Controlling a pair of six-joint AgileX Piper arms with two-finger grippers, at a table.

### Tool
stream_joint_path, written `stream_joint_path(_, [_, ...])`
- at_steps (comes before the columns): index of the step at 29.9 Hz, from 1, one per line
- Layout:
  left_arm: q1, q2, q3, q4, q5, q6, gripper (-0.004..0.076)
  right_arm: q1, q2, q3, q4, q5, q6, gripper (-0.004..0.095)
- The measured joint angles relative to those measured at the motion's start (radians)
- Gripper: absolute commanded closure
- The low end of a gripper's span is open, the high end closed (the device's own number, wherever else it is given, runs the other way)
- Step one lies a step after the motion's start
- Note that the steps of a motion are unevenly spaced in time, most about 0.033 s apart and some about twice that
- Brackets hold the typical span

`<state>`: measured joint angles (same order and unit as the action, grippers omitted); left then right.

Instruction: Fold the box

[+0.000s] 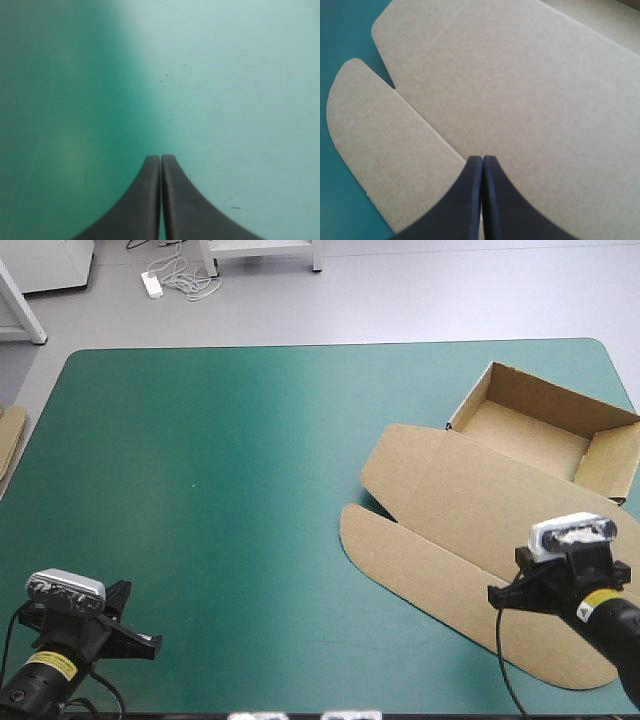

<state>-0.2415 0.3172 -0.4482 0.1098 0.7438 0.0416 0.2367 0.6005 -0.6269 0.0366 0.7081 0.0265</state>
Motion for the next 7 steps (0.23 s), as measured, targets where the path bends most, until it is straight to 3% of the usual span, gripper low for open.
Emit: stream_joint_path(7, [0.0, -0.057, 0.078, -0.001, -0.046, 0.0, 0.0733, 0.002, -0.23, 0.197, 0.022, -0.033, -0.006, 0.0925])
